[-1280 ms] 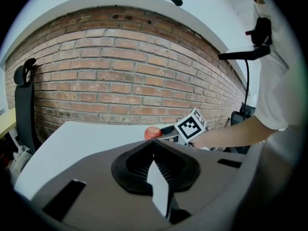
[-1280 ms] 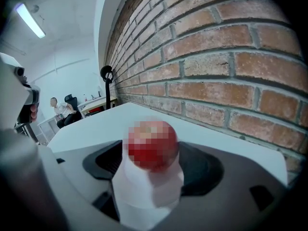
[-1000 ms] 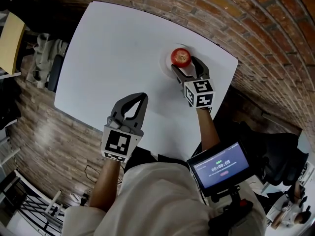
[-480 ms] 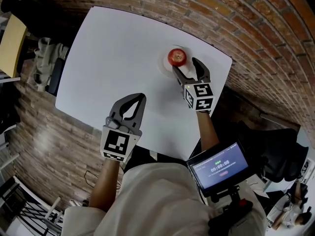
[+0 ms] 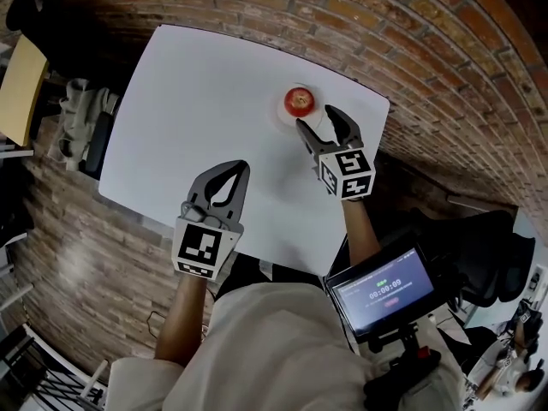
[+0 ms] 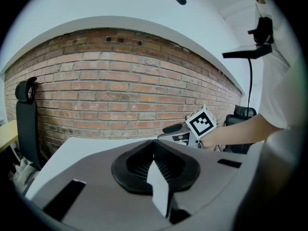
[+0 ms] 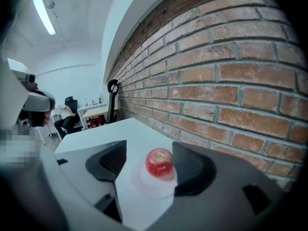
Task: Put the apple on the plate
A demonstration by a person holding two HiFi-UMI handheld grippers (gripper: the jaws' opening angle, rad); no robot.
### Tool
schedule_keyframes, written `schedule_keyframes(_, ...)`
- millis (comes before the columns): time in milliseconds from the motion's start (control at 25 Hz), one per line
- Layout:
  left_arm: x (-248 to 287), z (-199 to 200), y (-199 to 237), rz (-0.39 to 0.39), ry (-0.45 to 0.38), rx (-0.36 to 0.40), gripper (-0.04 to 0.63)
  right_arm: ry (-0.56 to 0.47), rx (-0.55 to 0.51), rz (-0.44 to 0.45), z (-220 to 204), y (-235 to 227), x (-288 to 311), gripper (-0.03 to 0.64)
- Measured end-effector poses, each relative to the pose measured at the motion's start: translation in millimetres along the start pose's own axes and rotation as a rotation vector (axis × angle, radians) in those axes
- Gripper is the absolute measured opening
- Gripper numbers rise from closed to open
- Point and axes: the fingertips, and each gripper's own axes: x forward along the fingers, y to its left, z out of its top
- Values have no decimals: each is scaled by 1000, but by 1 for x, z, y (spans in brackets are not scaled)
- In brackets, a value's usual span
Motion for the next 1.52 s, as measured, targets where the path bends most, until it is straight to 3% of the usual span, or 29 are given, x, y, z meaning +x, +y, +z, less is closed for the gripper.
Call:
schedule_keyframes(720, -35, 43, 2, -25, -100, 86, 6, -164, 4, -76, 78, 26, -87, 133)
schedule_keyframes(1040, -45, 67, -5, -55, -162, 120, 5, -246, -3, -142, 106, 36, -135, 6)
schedule_keyframes(1520, -64, 111, -34, -96, -268, 182, 5, -312, 1, -195, 131, 49, -210, 5)
